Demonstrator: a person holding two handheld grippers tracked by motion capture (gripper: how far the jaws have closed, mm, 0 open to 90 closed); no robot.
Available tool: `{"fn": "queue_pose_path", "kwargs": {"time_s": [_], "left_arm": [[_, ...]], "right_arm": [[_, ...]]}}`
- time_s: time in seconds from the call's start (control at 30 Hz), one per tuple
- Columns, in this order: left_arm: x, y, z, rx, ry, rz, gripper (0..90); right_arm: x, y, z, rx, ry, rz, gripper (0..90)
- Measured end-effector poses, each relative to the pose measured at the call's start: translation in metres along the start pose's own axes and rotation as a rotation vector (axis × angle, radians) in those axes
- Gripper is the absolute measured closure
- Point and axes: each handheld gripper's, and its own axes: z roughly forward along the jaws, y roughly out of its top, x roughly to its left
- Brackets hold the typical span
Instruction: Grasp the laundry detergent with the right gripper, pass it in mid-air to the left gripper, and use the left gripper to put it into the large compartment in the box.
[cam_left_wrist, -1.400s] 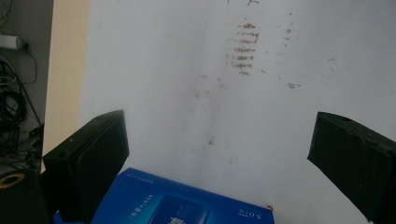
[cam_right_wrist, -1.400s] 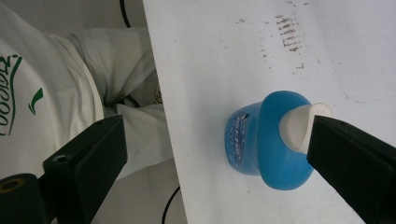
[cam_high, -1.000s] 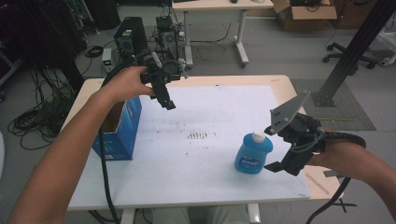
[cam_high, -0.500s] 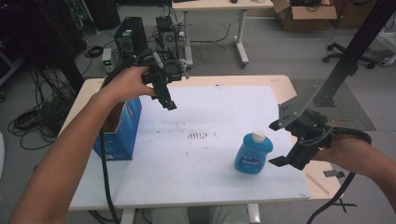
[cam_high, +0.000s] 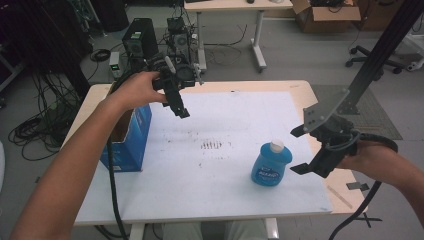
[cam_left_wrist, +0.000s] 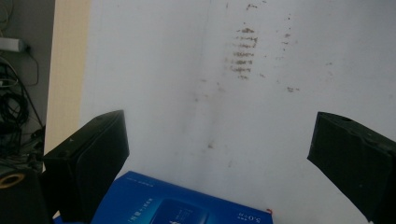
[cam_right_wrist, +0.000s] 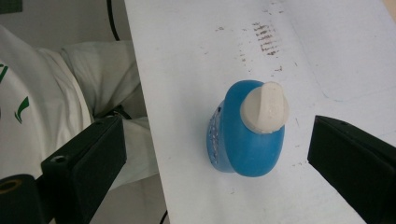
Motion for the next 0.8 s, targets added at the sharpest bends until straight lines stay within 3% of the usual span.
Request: {"fn": "queue_pose_path", "kwargs": {"time_s": [0.6, 0.8], "left_arm": [[-0.002, 0.001, 0.0, 0.001, 0.002, -0.002, 5.3], [-0.001, 0.001, 0.001, 0.008, 0.001, 0.0, 5.3]], "right_arm": [[-0.014, -0.026, 0.011, -0.04, 0.008, 0.032, 4.0], [-0.017, -0.037, 0.015, -0.081, 0.004, 0.043, 4.0]]}}
